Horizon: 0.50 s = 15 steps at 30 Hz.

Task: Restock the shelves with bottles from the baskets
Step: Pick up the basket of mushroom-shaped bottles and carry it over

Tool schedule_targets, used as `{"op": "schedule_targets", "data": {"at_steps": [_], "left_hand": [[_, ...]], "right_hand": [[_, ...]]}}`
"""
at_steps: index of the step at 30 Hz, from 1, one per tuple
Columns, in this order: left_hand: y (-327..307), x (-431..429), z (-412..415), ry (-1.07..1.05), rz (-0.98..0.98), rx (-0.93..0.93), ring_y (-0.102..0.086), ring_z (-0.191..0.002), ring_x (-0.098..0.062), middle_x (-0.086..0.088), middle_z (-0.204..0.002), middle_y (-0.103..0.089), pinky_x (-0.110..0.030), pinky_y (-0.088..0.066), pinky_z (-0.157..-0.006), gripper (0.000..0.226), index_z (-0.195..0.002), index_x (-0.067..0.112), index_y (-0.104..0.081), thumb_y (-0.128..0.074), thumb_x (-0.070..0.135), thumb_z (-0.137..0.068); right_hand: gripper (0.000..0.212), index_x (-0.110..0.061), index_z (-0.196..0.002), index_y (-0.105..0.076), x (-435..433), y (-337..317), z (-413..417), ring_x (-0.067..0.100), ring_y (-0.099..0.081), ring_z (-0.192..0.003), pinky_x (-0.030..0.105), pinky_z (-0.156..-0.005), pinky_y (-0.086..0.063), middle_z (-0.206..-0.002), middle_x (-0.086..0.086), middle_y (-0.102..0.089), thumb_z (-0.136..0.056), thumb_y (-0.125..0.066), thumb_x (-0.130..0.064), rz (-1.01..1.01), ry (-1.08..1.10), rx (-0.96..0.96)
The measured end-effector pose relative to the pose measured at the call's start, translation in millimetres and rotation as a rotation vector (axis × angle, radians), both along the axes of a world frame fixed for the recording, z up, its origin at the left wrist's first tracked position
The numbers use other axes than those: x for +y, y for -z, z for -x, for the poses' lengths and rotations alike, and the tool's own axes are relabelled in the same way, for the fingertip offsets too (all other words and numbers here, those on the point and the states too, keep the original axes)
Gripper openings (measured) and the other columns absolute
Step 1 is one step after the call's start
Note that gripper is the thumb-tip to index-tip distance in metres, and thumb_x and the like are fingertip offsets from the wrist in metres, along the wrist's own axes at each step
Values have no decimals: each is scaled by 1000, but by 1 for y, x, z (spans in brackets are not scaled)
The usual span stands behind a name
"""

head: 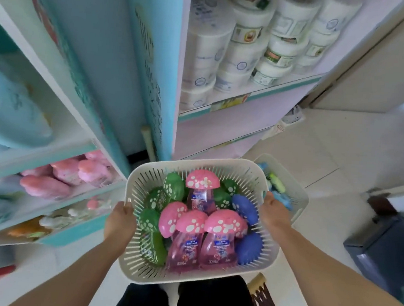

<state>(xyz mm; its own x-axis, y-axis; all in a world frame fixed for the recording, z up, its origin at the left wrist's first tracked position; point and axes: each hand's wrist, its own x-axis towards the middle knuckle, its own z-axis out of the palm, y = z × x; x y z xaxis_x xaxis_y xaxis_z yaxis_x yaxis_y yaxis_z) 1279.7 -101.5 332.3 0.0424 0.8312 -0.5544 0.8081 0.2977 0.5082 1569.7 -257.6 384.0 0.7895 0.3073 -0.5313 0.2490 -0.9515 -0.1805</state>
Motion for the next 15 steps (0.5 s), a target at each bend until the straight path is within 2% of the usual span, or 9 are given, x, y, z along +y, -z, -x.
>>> {"op": "schedule_targets", "data": {"at_steps": [3,7,11,15], "left_hand": [[6,-4,-6,-43,4,9,-53,-82,-31,-15,-92,-54,-36,-42,-71,30,-105,4,-51,-29,23,-102],[23,-15,-19,-142,20,41,-51,-86,-32,-14,-90,-52,-36,-35,-73,28,-97,6,-48,-29,25,-103],[46,-35,-27,-246,43,85,-53,-90,-36,-20,-99,-57,-36,-36,-73,28,-103,4,-50,-30,23,-101],[72,-45,-38,-317,40,81,-46,-79,-30,-16,-88,-51,-37,-35,-70,29,-95,3,-50,-30,24,-101]], "right_hand": [[51,7,-133,-42,9,13,-13,40,-47,-124,41,-103,-34,-131,30,-51,-105,-12,-22,34,-58,15],[47,2,-132,-42,23,45,-34,38,-51,-119,43,-98,-39,-129,26,-52,-104,-14,-22,48,-131,35],[56,7,-128,-49,34,61,-51,39,-49,-122,40,-101,-36,-129,28,-52,-105,-11,-28,25,-148,76],[63,8,-124,-53,44,88,-68,40,-47,-124,41,-104,-34,-129,30,-52,-104,-12,-34,-41,-142,111]]}}
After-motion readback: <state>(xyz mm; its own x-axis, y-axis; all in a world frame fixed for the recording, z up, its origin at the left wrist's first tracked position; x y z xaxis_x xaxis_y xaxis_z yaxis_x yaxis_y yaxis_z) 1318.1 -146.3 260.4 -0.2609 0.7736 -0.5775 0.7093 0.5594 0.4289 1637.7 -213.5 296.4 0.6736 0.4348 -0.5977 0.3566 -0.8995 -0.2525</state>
